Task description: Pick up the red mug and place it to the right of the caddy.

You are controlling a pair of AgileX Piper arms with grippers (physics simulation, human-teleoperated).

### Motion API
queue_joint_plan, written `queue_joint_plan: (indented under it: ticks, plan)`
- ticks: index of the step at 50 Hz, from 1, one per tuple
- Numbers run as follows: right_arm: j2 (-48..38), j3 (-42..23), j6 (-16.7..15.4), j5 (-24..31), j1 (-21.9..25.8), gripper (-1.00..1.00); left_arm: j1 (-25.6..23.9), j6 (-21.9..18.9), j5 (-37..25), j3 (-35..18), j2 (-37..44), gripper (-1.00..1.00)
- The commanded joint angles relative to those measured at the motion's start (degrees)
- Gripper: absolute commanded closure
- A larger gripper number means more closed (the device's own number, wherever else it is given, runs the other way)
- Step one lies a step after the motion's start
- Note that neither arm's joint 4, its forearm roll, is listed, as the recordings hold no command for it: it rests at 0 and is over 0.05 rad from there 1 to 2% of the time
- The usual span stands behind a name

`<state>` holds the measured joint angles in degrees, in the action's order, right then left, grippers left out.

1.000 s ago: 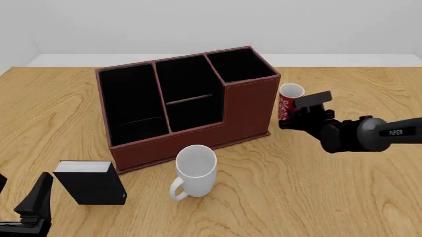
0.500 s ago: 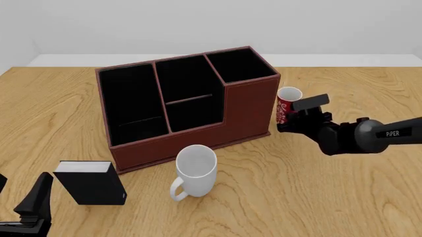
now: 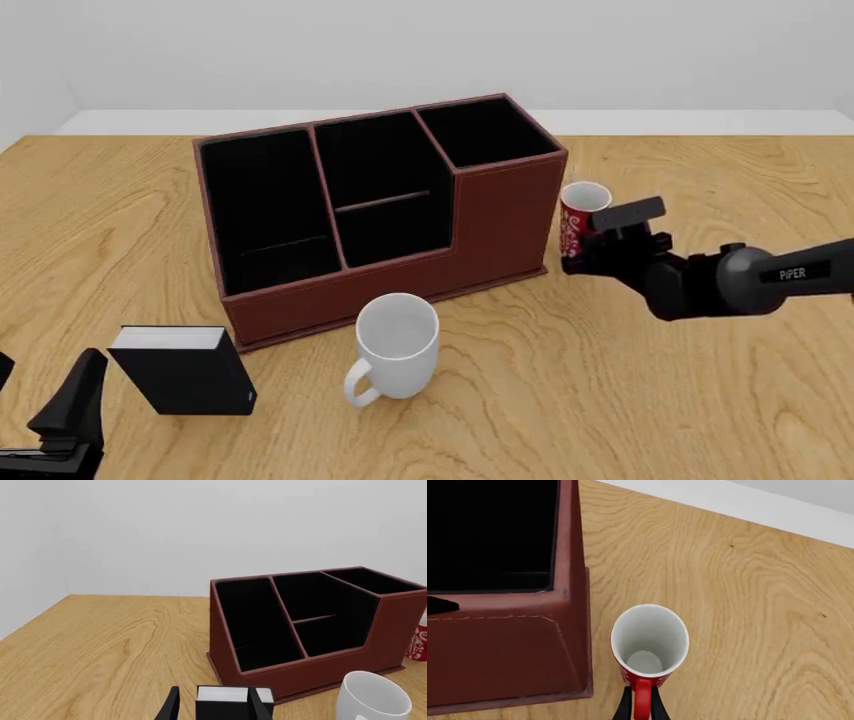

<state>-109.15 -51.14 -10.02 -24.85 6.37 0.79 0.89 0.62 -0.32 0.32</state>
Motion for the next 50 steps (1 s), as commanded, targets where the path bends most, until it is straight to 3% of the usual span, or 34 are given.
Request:
queue_joint_plan:
  ticks: [1,32,33,50]
  plan:
    - [0.3,0.0,0.4,-0.5,0.0,1.00,0.0,0.1,-0.1,-0.1,0.1,-1.00]
    - [0.6,2.9,1.0,-2.5,0.6,1.00,0.1,0.3,0.1,0.1,-0.1,-1.00]
    - [0.6,3.0,1.2,-2.6,0.7,-1.00,0.1,0.3,0.2,0.1,-0.1,-1.00]
    - [0.5,3.6,1.8,-3.1,0.6,-1.00,0.2,0.4,0.1,0.0,-0.1,-1.00]
